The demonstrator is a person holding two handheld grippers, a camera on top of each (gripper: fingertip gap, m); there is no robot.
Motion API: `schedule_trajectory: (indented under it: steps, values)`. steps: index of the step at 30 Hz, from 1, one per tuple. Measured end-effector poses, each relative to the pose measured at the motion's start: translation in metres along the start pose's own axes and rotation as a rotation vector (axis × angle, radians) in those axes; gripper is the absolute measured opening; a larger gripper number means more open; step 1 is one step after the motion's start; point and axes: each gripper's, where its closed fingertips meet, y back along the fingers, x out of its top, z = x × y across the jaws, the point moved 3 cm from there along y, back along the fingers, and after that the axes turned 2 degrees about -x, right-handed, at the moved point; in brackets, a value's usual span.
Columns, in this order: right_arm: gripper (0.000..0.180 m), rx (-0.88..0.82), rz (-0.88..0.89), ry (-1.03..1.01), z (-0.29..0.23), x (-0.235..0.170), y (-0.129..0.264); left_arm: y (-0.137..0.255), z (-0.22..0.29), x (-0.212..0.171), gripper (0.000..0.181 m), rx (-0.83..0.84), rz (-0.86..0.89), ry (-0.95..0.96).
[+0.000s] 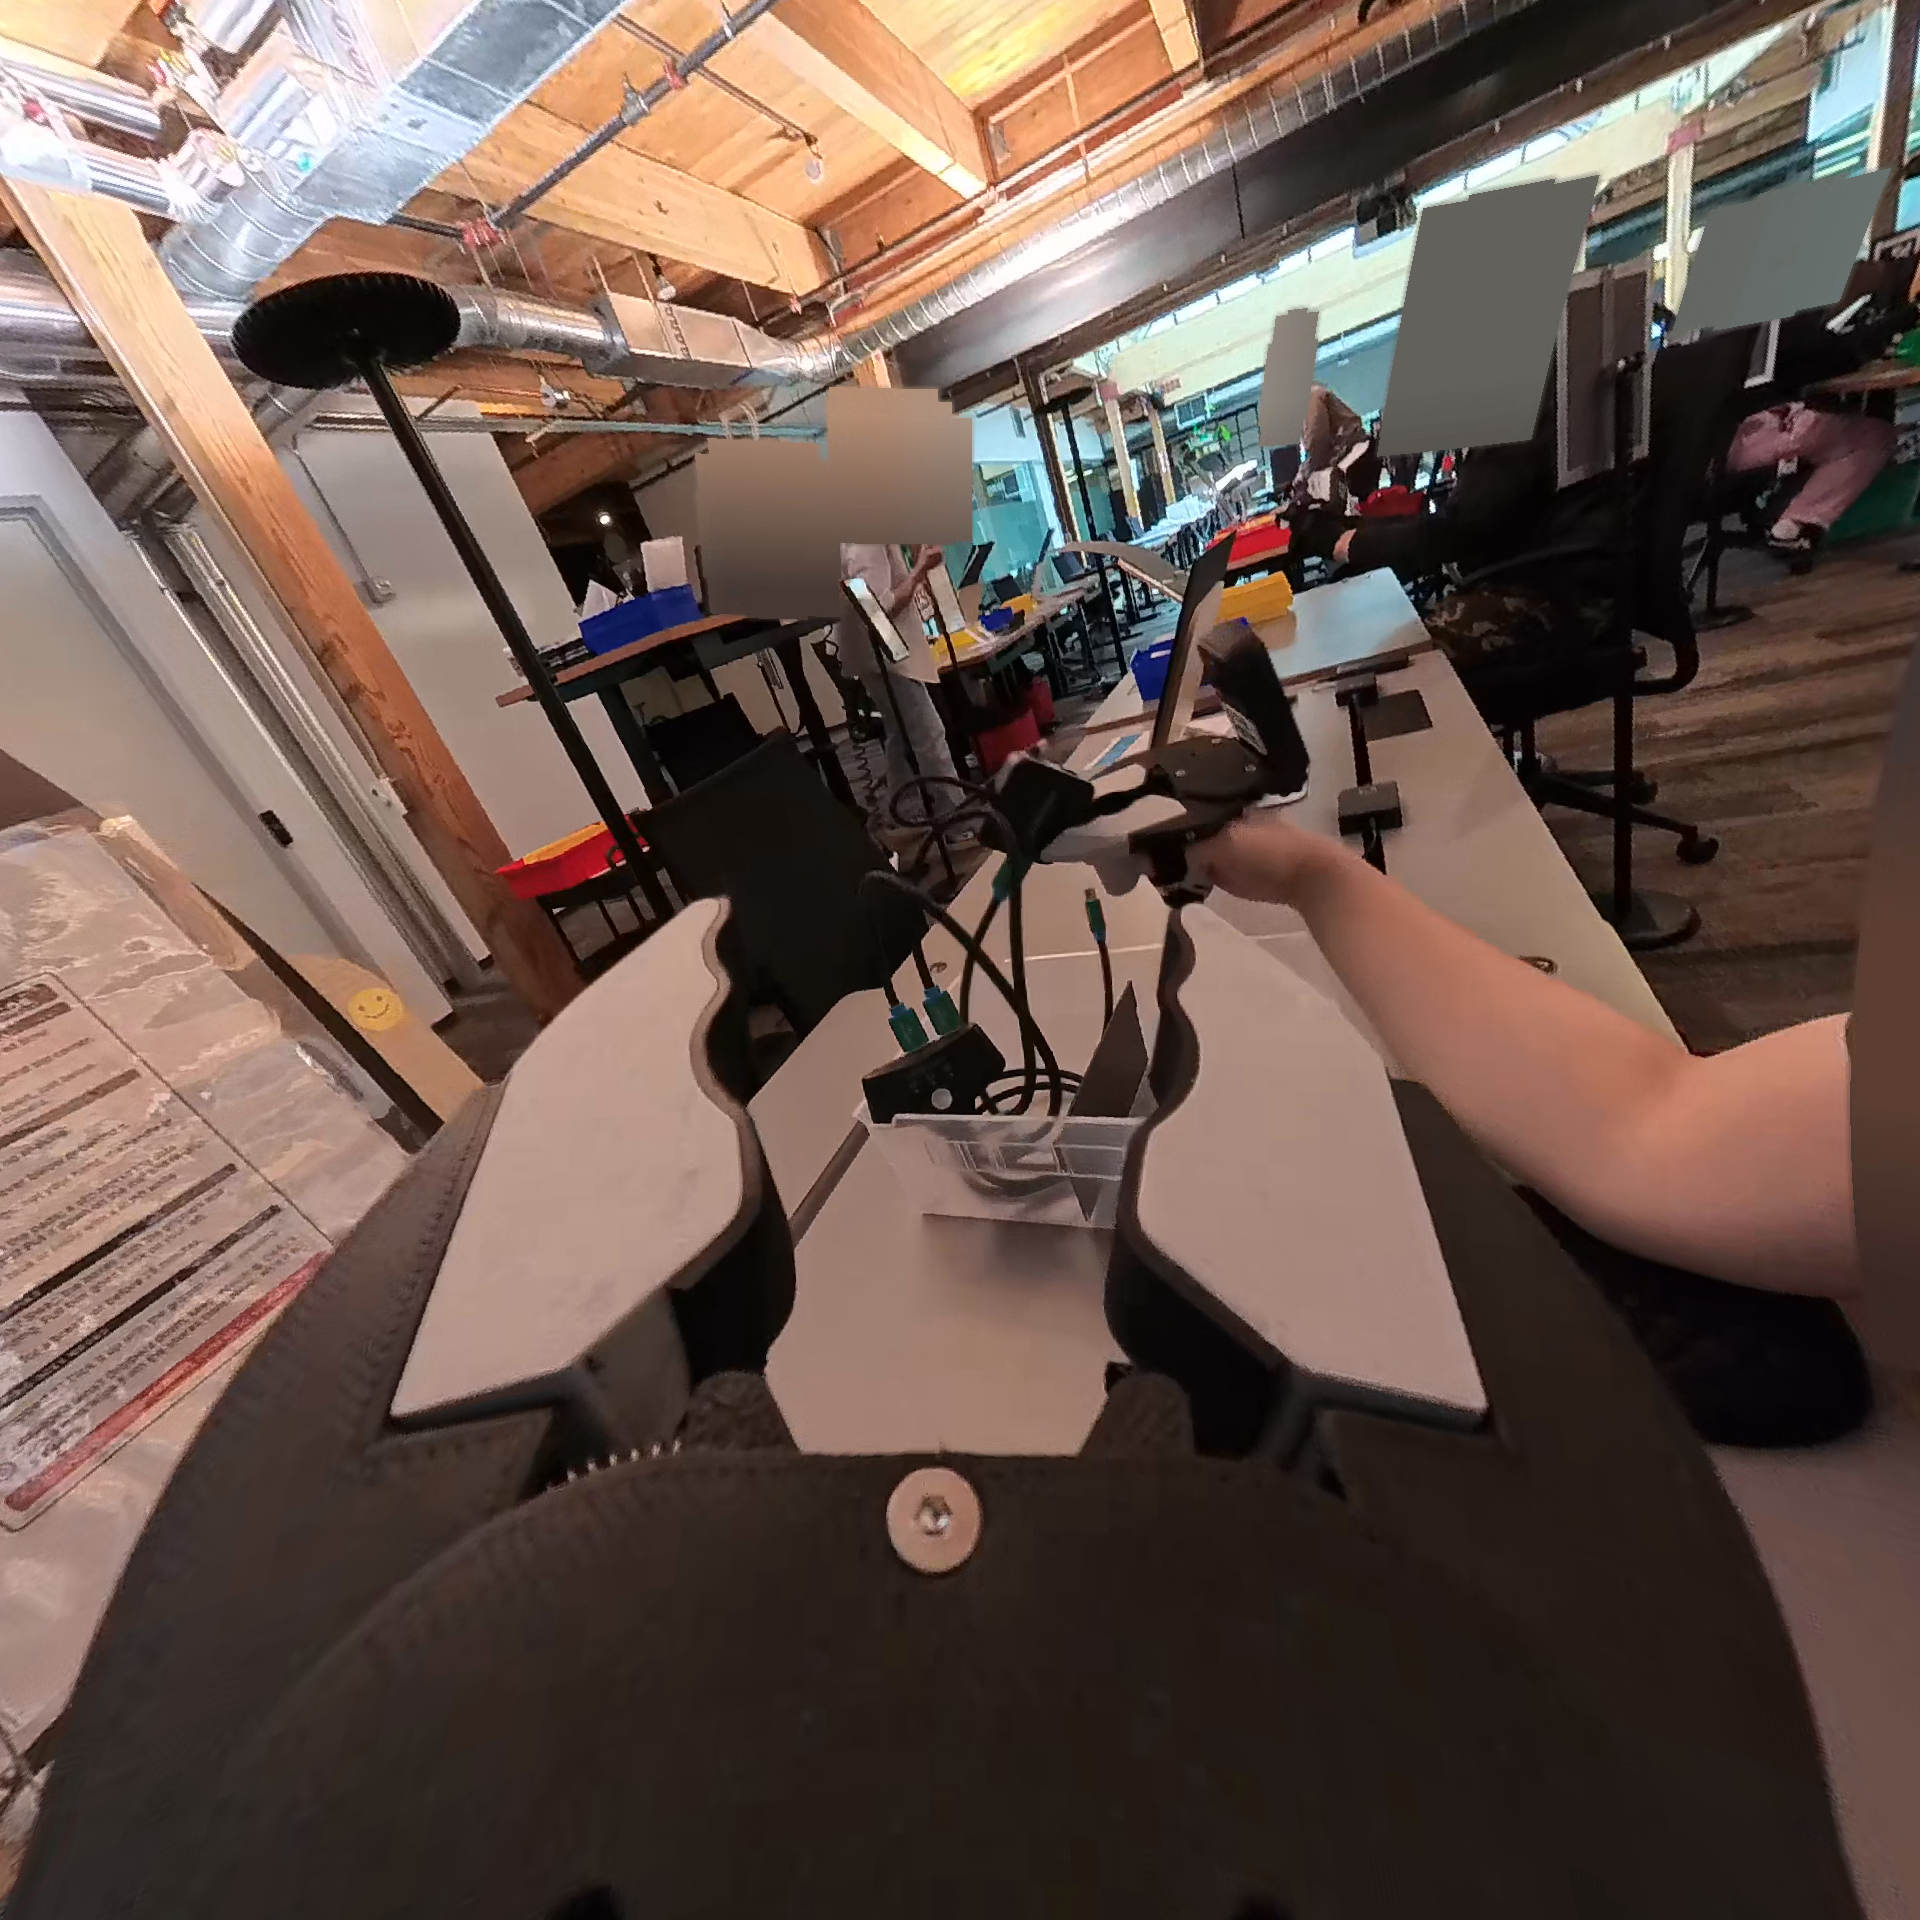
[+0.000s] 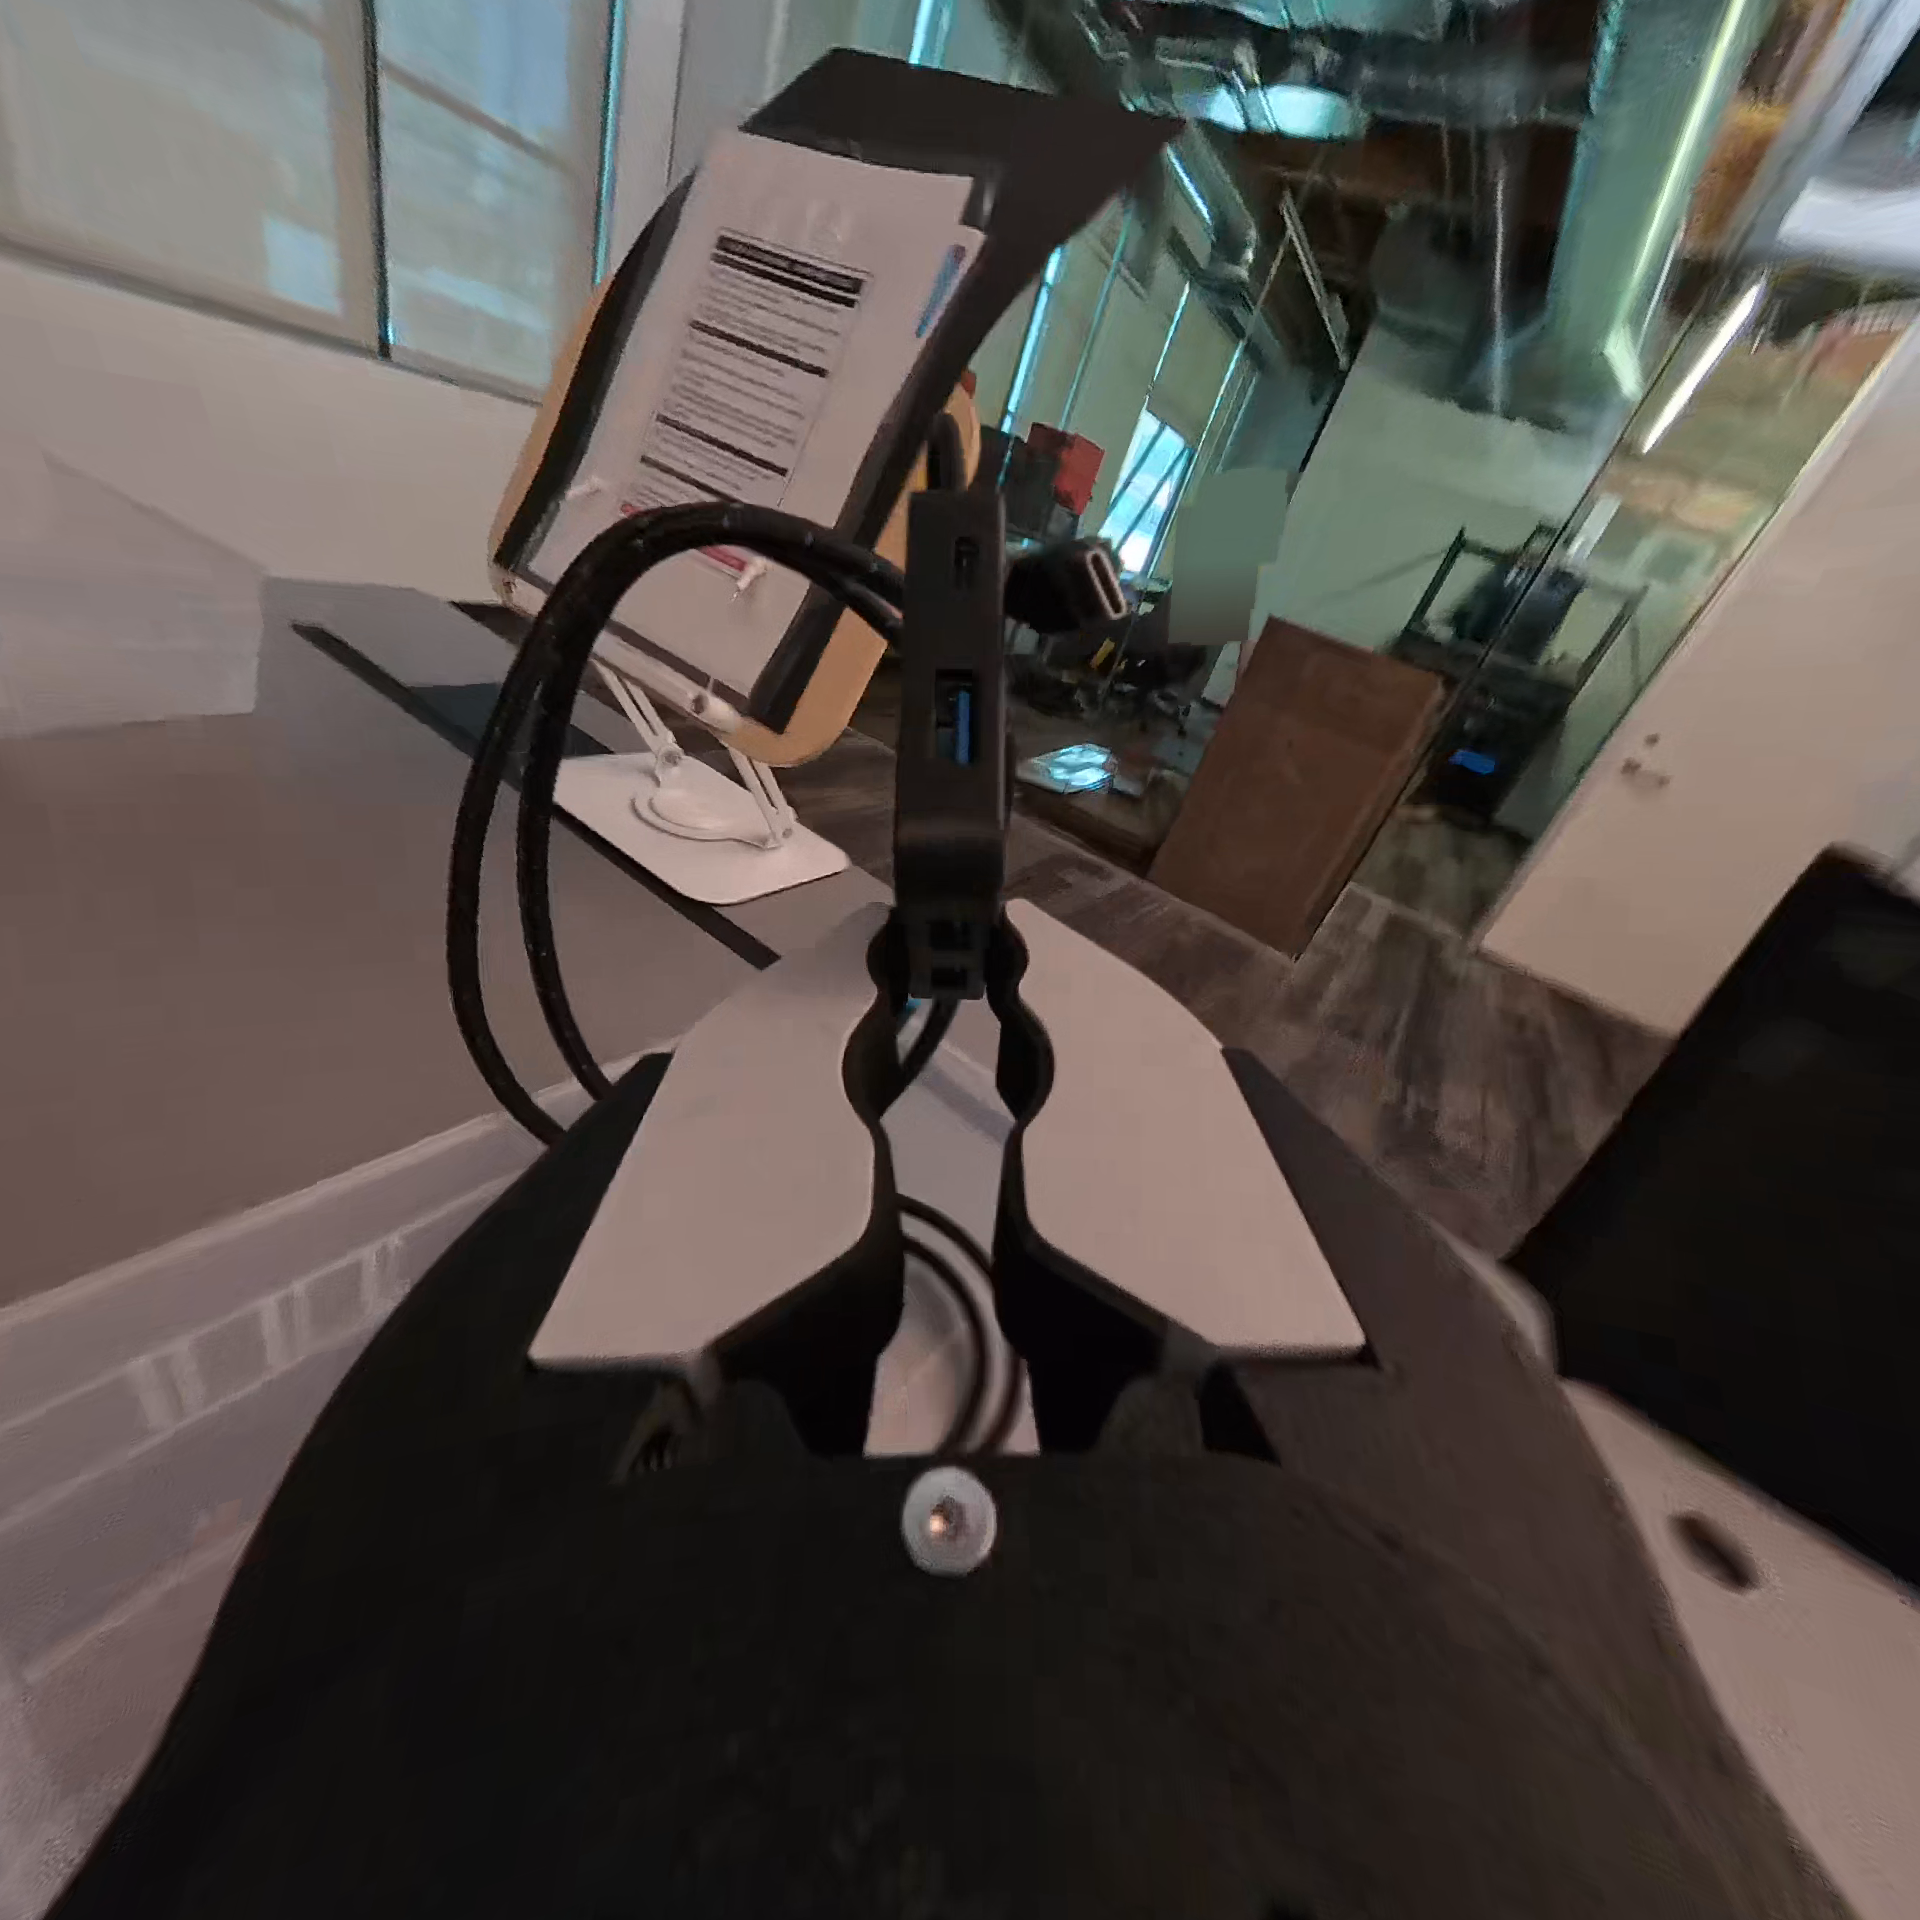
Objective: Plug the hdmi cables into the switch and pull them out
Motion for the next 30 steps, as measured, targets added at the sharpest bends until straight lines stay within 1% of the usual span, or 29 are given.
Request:
schedule_trajectory:
  steps: [2,3,5,7,10,12,13,14,15,17,19,22,24,25,26,28,30]
  values:
    - [0.015,0.019,-0.024,-0.148,0.005,-0.006,-0.003,-0.004,0.001,-0.004,0.075,0.001,-0.028,-0.007]
    - [0.015,0.015,-0.025,-0.186,0.007,-0.008,-0.005,-0.006,0.002,-0.006,0.075,-0.001,-0.041,-0.010]
    - [0.015,0.032,-0.090,-0.277,0.007,-0.020,-0.009,-0.010,0.003,-0.010,0.075,-0.006,-0.062,-0.017]
    - [0.015,0.001,-0.144,-0.288,0.011,-0.029,-0.012,-0.014,0.004,-0.013,0.075,-0.012,-0.077,-0.021]
    - [0.016,-0.040,-0.110,-0.262,0.015,-0.027,-0.012,-0.019,0.006,-0.018,0.076,-0.020,-0.100,-0.024]
    - [0.029,-0.044,-0.037,-0.298,0.017,-0.010,-0.007,-0.021,0.007,-0.019,0.076,-0.026,-0.105,-0.025]
    - [0.025,-0.075,-0.011,-0.313,0.021,-0.002,-0.003,-0.022,0.008,-0.020,0.076,-0.030,-0.106,-0.023]
    - [0.011,-0.119,-0.018,-0.324,0.026,0.000,0.001,-0.023,0.009,-0.020,0.076,-0.034,-0.108,-0.022]
    - [0.000,-0.118,-0.051,-0.317,0.026,-0.002,0.004,-0.024,0.009,-0.021,0.076,-0.037,-0.111,-0.022]
    - [0.000,-0.098,-0.176,-0.320,0.022,-0.019,0.004,-0.025,0.010,-0.022,0.076,-0.039,-0.119,-0.024]
    - [0.001,-0.145,-0.327,-0.308,0.025,-0.045,0.001,-0.026,0.010,-0.023,0.076,-0.038,-0.121,-0.023]
    - [0.001,-0.071,-0.542,-0.410,0.013,-0.082,-0.005,-0.025,0.011,-0.021,0.076,-0.039,-0.115,-0.025]
    - [0.001,-0.149,-0.663,-0.366,0.021,-0.100,-0.003,-0.025,0.011,-0.021,0.076,-0.037,-0.114,-0.025]
    - [0.001,-0.164,-0.657,-0.341,0.022,-0.097,-0.002,-0.024,0.010,-0.021,0.076,-0.036,-0.114,-0.025]
    - [0.001,-0.183,-0.614,-0.318,0.025,-0.087,-0.002,-0.024,0.010,-0.021,0.076,-0.034,-0.115,-0.025]
    - [0.003,-0.332,-0.494,-0.291,0.044,-0.061,0.008,-0.023,0.010,-0.020,0.076,-0.033,-0.113,-0.025]
    - [0.024,-0.528,-0.402,-0.304,0.065,-0.042,0.030,-0.023,0.010,-0.020,0.076,-0.034,-0.114,-0.027]
